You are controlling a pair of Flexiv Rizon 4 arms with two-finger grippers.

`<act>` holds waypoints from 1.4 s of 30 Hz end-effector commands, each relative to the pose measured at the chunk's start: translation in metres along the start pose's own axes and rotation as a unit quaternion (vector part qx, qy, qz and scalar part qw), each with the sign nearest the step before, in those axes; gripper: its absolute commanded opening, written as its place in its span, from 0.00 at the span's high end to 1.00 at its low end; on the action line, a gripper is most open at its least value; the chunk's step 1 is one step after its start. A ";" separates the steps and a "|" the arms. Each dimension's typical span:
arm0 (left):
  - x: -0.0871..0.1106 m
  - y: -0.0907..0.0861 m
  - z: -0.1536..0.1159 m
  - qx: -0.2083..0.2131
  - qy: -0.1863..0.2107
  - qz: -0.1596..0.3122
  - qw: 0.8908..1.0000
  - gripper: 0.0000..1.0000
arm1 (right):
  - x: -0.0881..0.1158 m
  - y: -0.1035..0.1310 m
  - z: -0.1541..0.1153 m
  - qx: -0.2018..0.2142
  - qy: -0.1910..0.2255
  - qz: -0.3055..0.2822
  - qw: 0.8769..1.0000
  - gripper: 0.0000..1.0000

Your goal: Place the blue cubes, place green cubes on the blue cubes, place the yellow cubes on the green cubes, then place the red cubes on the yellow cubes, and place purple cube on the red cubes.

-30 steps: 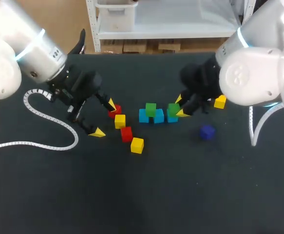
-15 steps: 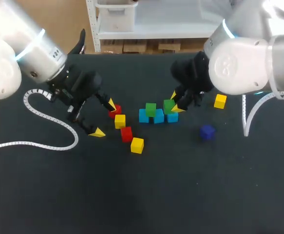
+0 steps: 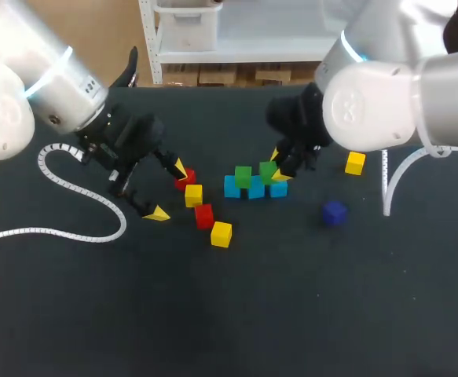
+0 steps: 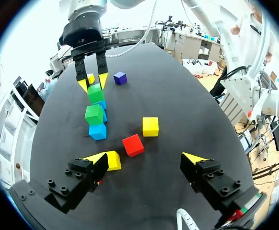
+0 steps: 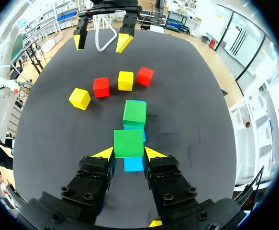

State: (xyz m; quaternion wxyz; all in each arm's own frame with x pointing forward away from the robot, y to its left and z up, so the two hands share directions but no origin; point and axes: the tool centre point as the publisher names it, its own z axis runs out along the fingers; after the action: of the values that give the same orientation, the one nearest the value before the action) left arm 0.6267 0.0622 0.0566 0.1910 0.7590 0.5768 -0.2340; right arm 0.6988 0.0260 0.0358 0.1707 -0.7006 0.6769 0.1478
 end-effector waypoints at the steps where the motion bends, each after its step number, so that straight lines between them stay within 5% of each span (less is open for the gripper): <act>1: 0.001 0.002 0.000 0.001 0.000 0.001 1.000 0.00 | 0.001 -0.005 0.004 0.000 0.004 0.004 1.000 1.00; 42: 0.001 0.002 0.000 0.001 0.000 0.001 1.000 0.00 | 0.009 -0.011 0.014 -0.003 0.001 0.025 1.000 1.00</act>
State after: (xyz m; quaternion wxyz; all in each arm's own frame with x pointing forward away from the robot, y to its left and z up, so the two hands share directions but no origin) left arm 0.6267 0.0622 0.0565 0.1910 0.7590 0.5768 -0.2340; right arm 0.7099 0.0246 0.0202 0.1631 -0.6842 0.6944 0.1521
